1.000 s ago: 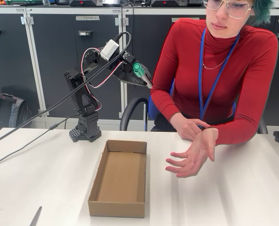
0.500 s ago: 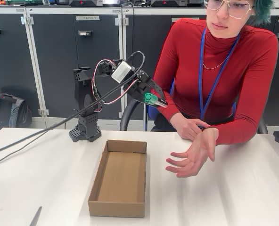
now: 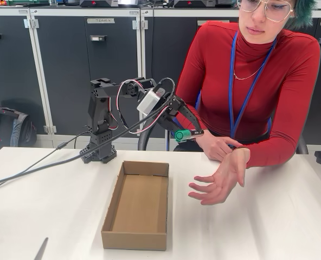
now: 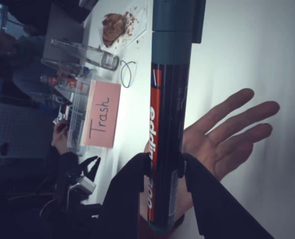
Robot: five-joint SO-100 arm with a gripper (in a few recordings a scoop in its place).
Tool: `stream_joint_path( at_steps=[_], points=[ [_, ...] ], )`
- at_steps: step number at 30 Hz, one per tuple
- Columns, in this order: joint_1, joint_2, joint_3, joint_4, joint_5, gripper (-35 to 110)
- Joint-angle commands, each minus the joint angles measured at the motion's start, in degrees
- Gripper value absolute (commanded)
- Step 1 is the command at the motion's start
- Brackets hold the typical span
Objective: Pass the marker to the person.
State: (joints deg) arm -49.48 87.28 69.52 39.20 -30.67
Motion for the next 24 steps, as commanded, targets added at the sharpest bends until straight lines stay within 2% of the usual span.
stream_joint_path(
  at_steps=[1,6,16,24],
  points=[
    [-0.44,1.05,1.32,-4.92,1.32,-5],
    [-0.62,0.35,4.22,-7.38,4.13,-5],
    [-6.24,-3.08,2.37,0.62,12.22,-5],
    [-12.39,-1.32,4.83,3.60,9.40,-5]
  ],
)
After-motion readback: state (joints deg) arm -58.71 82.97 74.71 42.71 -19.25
